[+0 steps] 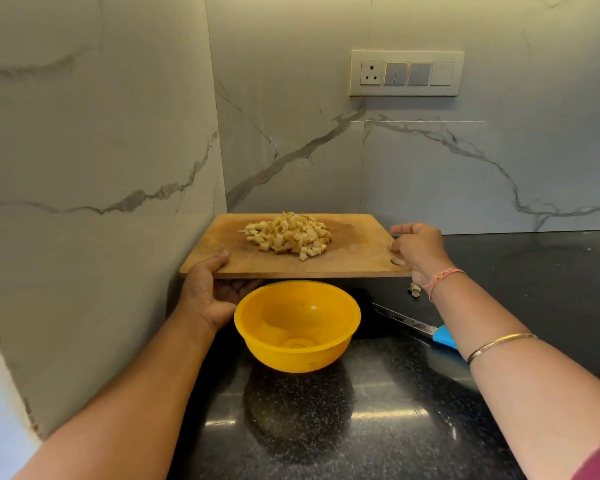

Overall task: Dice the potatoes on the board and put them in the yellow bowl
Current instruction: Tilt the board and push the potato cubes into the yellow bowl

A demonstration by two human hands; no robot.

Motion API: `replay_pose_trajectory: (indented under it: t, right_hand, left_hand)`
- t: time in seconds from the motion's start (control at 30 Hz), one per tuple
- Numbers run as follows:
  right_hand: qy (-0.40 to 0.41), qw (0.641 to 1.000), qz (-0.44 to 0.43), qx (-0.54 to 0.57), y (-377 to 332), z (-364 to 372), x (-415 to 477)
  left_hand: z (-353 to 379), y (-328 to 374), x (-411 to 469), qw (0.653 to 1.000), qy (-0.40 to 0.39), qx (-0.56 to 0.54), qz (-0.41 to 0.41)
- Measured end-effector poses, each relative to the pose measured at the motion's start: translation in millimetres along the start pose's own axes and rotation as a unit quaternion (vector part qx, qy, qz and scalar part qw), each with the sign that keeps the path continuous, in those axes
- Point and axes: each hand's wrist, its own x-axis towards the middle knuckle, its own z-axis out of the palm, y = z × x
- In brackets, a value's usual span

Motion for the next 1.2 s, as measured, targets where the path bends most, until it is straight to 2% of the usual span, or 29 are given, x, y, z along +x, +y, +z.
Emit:
replay_pose_trajectory:
  t: [0.23, 0.3, 0.37, 0.43, 0.5, 0.6, 0.73, 0.97, 1.2]
  right_hand:
    - [-0.008, 0.996, -0.049, -0.075, -5, 0, -4]
    - [0.003, 0.982, -0.098, -0.164, -7, 0, -10]
    - [0.010, 0.952, -0.185, -0.242, -13, 6, -19]
    - [-0.035, 0.934, -0.250, -0.252, -23, 19, -34]
    - [-0.114, 0.915, -0.282, -0.267, -33, 35, -49]
    - [-0.185, 0.874, -0.292, -0.341, -42, 54, -62]
    - [-0.204, 0.840, -0.282, -0.417, -46, 64, -66]
    - [-0.225, 0.811, -0.299, -0.450, -52, 63, -78]
    - [-0.251, 0.800, -0.300, -0.456, -58, 58, -106]
  left_hand:
    - [3, -6, -4, 0.998, 0.021, -0.048, 0.022]
    - [6, -9, -5, 0.998, 0.019, -0.046, 0.025]
    - [10, -12, -5, 0.999, 0.016, -0.041, 0.025]
    - [13, -13, -4, 0.999, 0.021, -0.041, 0.023]
    - [14, -13, -3, 0.998, 0.031, -0.046, 0.022]
    - [14, -12, -2, 0.998, 0.045, -0.049, 0.023]
    - [17, -12, -6, 0.997, 0.059, -0.044, 0.021]
    - [17, -9, -10, 0.994, 0.097, -0.051, 0.027]
    - [15, -8, -14, 0.991, 0.102, -0.075, 0.051]
